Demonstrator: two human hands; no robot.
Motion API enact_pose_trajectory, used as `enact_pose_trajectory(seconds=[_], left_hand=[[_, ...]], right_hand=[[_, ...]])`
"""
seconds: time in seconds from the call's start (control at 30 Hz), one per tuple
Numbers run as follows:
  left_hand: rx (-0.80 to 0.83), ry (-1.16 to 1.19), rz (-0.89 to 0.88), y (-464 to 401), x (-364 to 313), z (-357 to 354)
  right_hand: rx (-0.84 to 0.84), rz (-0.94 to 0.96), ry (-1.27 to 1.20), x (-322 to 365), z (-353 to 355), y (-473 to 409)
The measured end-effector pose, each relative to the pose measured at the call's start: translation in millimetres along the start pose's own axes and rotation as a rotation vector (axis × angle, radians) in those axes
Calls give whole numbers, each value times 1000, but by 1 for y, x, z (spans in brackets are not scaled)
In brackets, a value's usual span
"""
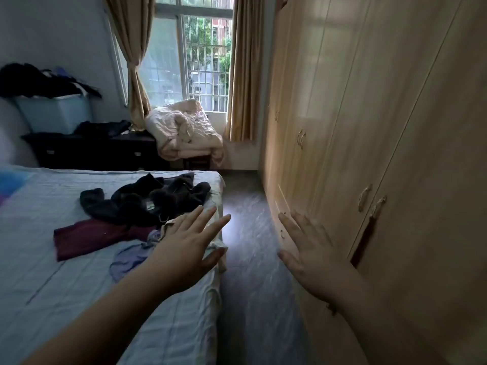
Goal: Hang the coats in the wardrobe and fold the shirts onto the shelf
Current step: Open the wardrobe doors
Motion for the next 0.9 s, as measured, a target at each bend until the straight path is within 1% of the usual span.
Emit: enact_pose_trajectory(seconds=[0.17,0.23,0.33,0.43,0.67,0.73,0.83,0.87,0.9], left_hand=[[-29,-2,22,-108,-31,-37],[-35,7,31,-149,-45,-46],[-26,11,47,-205,-56,-59],[-22,22,76,-253,-57,-72],[15,15,126,-368,-14,-125],[24,4,134,-405,6,-144],[11,1,134,-471,43,-166],[16,-8,136,-484,48,-169],[29,-7,159,-518,67,-174]], right_hand=[[-26,-7,6,-95,0,-64],[-2,0,-23,-127,1,-91],[24,16,-32,-168,3,-135],[12,43,-68,-199,-3,-181],[61,68,-111,-253,-33,-305],[71,70,-106,-268,-46,-349],[36,96,-68,-291,-65,-428],[43,94,-59,-294,-66,-442],[50,85,-73,-302,-73,-481]])
Point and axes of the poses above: each hand's wrist, its own y-axis away from the middle knuckle, its own z-axis out of the back of the hand, x = y × z, the point moved 1 cm from there along -y, towards the middle knuckle, and after that the axes turned 7 degrees about z, right-handed, at the moved point
